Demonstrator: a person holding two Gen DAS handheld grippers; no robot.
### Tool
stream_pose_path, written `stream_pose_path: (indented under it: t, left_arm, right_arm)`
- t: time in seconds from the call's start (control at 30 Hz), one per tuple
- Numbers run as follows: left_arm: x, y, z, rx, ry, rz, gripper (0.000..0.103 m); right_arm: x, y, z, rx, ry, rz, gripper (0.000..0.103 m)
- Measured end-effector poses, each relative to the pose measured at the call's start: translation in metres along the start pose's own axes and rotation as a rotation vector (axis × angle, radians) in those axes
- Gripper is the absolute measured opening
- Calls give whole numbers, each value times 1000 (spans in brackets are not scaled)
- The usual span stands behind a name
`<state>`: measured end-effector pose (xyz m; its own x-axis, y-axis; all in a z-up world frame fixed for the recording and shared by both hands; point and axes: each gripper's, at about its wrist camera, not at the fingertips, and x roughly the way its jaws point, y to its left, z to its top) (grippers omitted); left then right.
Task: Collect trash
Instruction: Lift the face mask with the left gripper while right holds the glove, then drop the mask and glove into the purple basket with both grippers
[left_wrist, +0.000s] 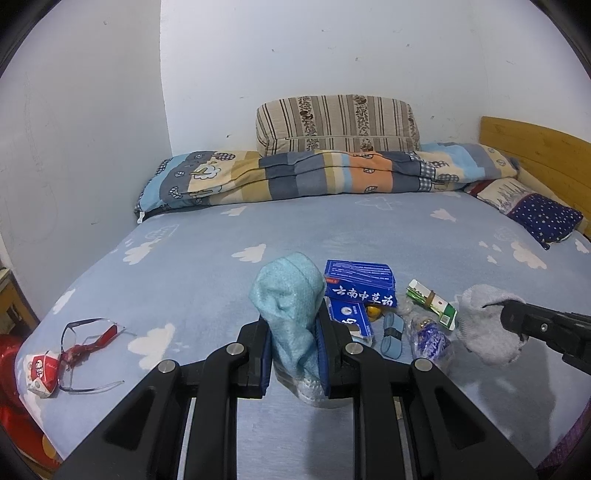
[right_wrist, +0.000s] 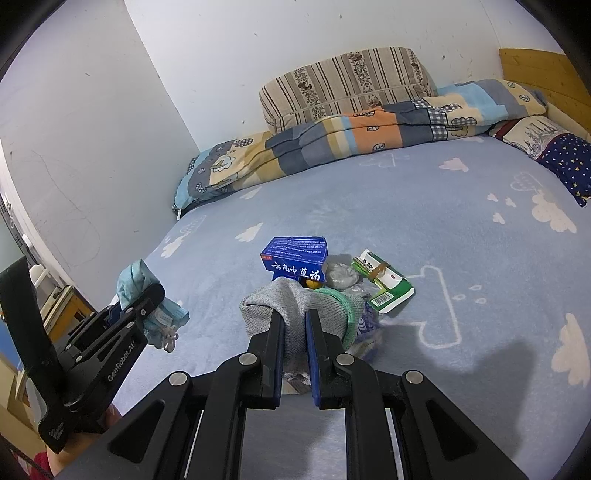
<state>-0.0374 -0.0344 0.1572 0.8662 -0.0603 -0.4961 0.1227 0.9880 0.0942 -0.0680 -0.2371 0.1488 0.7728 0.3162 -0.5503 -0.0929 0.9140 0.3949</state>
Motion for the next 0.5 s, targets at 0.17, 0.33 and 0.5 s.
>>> stream_pose_path:
  t: [0.17,0.33,0.5]
  left_arm:
    - [-1,0,0,-13,4,-52,19]
    - [-1,-8,0,-14,14,-162,19]
    - [-5,-27,0,-3,28,-311,19]
  right_arm:
    - [-3,-2,2,10,-6,1,12]
    - [-13,-9,3,43,-24,4,12]
    - [-32,-22,1,102,-48,-5,12]
